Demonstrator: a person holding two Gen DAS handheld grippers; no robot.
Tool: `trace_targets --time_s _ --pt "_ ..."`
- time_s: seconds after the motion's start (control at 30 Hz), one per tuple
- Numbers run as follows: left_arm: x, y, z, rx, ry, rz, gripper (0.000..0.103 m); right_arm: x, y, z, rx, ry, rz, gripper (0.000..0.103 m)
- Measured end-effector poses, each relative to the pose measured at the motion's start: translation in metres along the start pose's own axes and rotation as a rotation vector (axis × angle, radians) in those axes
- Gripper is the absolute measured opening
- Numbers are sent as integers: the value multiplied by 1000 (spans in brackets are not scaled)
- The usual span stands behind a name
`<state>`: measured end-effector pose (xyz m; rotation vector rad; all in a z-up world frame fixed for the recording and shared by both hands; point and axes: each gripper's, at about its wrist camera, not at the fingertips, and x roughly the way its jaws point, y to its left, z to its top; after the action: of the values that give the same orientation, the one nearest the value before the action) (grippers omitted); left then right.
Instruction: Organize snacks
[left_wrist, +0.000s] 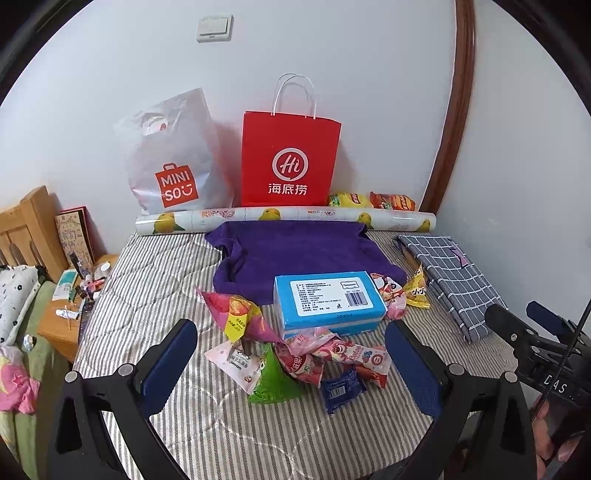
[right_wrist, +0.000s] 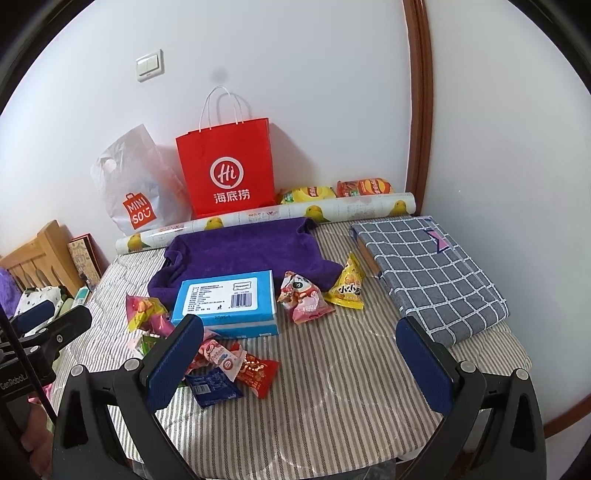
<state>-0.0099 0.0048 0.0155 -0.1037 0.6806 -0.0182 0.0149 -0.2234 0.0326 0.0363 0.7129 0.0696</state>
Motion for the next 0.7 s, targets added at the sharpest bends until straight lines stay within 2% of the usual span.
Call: trace_targets --time_s 0.3,0.57,0.7 --pt "1 1 -1 8 -7 -7 102 4 5 -5 -27 0 18 102" --pt "17 5 -1 11 -4 11 102 28 9 -7 -23 58 66 102" --pt "31 8 0 14 11 19 102 40 14 -6 -62 57 38 102"
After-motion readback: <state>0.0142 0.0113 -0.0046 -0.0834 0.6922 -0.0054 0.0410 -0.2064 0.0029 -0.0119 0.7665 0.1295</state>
